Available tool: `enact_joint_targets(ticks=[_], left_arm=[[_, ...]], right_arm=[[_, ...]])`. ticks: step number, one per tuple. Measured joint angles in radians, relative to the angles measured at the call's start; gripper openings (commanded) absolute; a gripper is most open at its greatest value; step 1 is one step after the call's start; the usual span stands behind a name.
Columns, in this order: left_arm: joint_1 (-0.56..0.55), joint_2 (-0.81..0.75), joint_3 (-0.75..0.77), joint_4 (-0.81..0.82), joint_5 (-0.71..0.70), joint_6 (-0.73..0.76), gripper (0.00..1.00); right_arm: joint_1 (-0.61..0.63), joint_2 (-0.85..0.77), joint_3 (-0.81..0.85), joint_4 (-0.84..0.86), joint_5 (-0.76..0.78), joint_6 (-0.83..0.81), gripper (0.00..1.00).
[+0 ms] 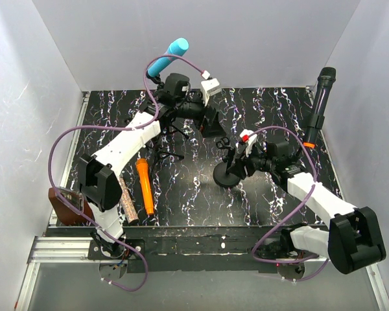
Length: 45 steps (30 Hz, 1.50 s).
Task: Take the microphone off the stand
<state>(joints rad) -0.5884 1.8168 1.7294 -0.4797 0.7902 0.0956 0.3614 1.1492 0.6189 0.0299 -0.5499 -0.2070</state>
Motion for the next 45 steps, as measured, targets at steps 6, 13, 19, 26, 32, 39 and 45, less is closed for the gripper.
enact_joint_targets(ticks=[6, 13, 19, 26, 32, 39, 45], left_arm=[[-0.001, -0.005, 0.138, -0.053, 0.022, 0.055, 0.98], [-0.001, -0.040, 0.156, -0.108, 0.002, 0.118, 0.98], [-0.002, -0.061, 0.172, -0.175, -0.055, 0.173, 0.98], [0.007, -0.183, 0.169, -0.231, -0.159, 0.232, 0.98], [0.025, -0.275, 0.171, -0.245, -0.240, 0.261, 0.98], [0.072, -0.259, 0.237, -0.270, -0.382, 0.294, 0.98], [0.175, -0.152, 0.432, -0.299, -0.473, 0.331, 0.98]], right_arm=[[0.000, 0.066, 0.018, 0.043, -0.004, 0.017, 0.49], [0.000, 0.150, 0.063, 0.140, -0.006, 0.024, 0.17], [0.001, 0.299, 0.179, 0.193, 0.028, 0.006, 0.04], [0.000, 0.529, 0.391, 0.266, 0.121, -0.045, 0.01], [-0.014, 0.731, 0.612, 0.318, 0.210, -0.074, 0.07], [-0.032, 0.775, 0.659, 0.343, 0.234, -0.100, 0.75], [-0.045, 0.616, 0.535, 0.304, 0.182, -0.056, 0.77]])
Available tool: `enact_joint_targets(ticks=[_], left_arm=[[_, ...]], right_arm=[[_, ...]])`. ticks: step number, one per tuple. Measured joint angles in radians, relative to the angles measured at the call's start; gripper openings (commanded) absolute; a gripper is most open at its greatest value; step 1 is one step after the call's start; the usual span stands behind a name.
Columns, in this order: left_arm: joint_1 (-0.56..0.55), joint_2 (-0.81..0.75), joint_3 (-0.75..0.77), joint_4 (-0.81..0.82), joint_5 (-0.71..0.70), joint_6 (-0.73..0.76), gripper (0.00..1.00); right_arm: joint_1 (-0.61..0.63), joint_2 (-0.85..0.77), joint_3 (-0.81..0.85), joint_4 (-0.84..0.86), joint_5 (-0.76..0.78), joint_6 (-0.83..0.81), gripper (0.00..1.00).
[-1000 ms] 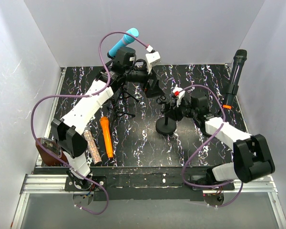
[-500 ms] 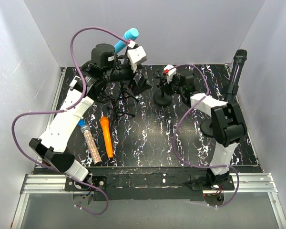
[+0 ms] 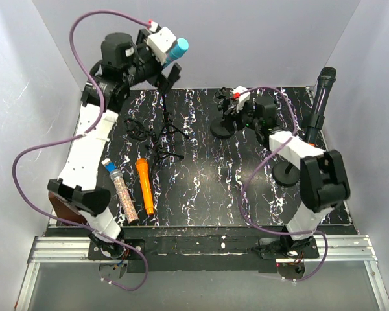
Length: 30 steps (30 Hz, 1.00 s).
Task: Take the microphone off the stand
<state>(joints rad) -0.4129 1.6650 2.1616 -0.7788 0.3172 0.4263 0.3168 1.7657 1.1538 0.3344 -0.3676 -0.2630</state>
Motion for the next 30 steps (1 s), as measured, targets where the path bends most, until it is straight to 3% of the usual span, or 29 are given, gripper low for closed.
enact_joint_targets(ticks=[4, 9, 14, 19, 30], left_arm=[[0.081, 0.111, 0.151, -0.019, 0.022, 0.053, 0.98], [0.133, 0.196, 0.153, -0.004, 0.076, 0.119, 0.98], [0.134, 0.272, 0.135, 0.025, 0.121, 0.160, 0.98], [0.134, 0.261, 0.043, 0.093, 0.139, 0.165, 0.98], [0.152, 0.161, -0.095, 0.181, 0.134, 0.101, 0.98]], right_arm=[[-0.004, -0.200, -0.092, -0.033, -0.052, 0.068, 0.77], [-0.009, -0.417, -0.186, -0.058, -0.143, 0.144, 0.77], [-0.009, -0.497, -0.204, -0.110, -0.230, 0.193, 0.78], [0.005, -0.442, -0.100, -0.111, -0.299, 0.326, 0.80], [0.152, -0.121, 0.486, 0.137, -0.238, 0.591, 0.84]])
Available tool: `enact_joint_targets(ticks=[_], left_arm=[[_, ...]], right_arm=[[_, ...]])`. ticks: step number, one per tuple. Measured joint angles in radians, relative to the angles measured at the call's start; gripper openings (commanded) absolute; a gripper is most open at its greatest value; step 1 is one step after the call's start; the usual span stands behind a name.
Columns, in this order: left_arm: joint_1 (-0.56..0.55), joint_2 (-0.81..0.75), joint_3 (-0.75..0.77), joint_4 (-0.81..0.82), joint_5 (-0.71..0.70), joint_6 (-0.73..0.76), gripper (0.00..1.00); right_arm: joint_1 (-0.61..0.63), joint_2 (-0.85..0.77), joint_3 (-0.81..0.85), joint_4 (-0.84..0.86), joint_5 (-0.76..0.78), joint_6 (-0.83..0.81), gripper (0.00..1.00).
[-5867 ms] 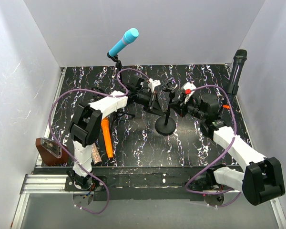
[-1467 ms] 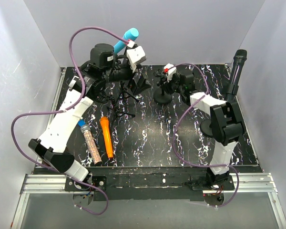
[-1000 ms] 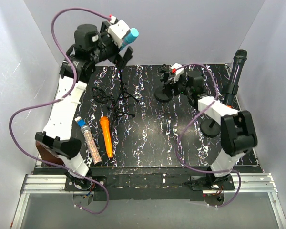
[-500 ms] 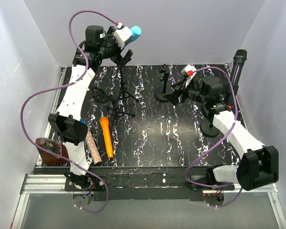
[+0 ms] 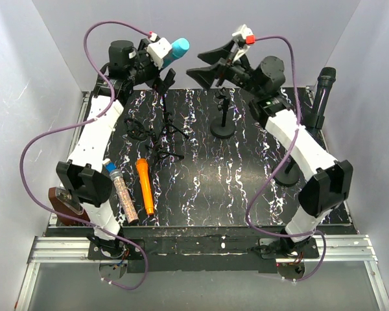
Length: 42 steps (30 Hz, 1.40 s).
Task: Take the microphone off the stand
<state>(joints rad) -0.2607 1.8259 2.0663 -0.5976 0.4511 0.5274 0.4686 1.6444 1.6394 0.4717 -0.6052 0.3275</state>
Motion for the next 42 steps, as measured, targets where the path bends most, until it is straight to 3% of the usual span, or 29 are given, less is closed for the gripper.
enact_joint_targets(ticks=[6, 15, 20, 26, 38, 42], left_arm=[[0.010, -0.106, -0.077, 0.048, -0.027, -0.082, 0.98], [0.021, -0.212, -0.127, 0.052, -0.052, -0.128, 0.98], [0.033, -0.224, -0.159, 0.039, -0.053, -0.134, 0.98], [0.050, -0.248, -0.250, 0.042, -0.039, -0.120, 0.93], [0.069, -0.135, -0.346, 0.383, 0.046, -0.245, 0.71], [0.071, -0.114, -0.383, 0.461, 0.027, -0.235, 0.54]], right_arm=[[0.084, 0.123, 0.141, 0.034, 0.047, 0.019, 0.86], [0.105, 0.242, 0.261, 0.023, 0.177, 0.027, 0.85], [0.121, 0.294, 0.327, 0.025, 0.222, 0.019, 0.78], [0.138, 0.312, 0.328, 0.026, 0.235, -0.010, 0.40], [0.136, 0.314, 0.335, 0.026, 0.209, -0.040, 0.10], [0.133, 0.314, 0.335, 0.026, 0.198, -0.043, 0.01]])
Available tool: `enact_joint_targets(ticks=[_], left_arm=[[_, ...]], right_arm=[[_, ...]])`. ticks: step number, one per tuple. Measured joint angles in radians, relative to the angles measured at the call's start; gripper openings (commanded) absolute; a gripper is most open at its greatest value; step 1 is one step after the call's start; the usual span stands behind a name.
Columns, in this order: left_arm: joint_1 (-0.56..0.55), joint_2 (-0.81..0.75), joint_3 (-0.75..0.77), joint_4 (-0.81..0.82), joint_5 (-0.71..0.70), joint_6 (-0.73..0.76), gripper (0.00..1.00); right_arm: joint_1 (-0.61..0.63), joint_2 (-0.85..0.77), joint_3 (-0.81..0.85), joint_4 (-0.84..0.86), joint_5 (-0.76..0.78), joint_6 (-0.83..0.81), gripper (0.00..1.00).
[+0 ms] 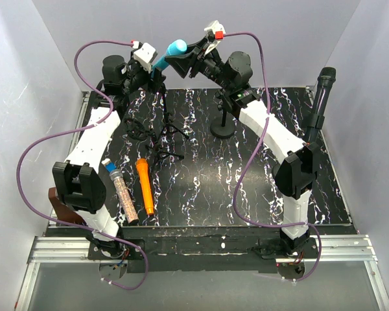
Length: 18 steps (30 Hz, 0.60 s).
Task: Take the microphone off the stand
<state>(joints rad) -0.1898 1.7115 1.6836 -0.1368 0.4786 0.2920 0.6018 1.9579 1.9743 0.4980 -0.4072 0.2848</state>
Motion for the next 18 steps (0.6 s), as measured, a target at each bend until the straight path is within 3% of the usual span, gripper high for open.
enact_joint_targets(ticks=[18], left_arm=[[-0.018, 0.019, -0.030, 0.082, -0.065, -0.014, 0.54]], right_arm=[[-0.116, -0.069, 0.081, -0.095, -0.078, 0.143, 0.01]])
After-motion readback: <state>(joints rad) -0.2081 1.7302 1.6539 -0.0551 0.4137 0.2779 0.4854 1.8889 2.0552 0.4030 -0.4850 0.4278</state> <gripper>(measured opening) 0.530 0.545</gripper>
